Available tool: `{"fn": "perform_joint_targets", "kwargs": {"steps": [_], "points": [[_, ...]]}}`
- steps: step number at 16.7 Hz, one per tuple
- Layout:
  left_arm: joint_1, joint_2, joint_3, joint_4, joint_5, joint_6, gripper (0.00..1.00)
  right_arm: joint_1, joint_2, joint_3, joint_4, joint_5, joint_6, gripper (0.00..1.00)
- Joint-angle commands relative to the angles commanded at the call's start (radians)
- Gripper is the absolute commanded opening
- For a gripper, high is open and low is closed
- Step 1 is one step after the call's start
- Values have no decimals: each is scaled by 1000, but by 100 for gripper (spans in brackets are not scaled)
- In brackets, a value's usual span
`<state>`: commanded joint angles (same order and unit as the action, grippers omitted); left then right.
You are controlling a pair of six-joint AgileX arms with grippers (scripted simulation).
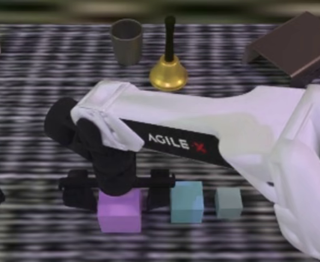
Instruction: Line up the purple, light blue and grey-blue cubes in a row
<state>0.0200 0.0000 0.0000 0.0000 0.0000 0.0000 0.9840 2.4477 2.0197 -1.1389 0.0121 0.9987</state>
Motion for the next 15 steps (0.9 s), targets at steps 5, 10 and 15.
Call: {"fn": "perform_joint_targets", "kwargs": {"steps": [5,10,15], "points": [[0,0,0,0,0,0,100,-3,0,0,0,0,0,100],[0,0,0,0,0,0,100,3,-8,103,-111,1,1,100],[0,0,0,0,0,0,100,7,-24,233,-257,0,-1,100]]}}
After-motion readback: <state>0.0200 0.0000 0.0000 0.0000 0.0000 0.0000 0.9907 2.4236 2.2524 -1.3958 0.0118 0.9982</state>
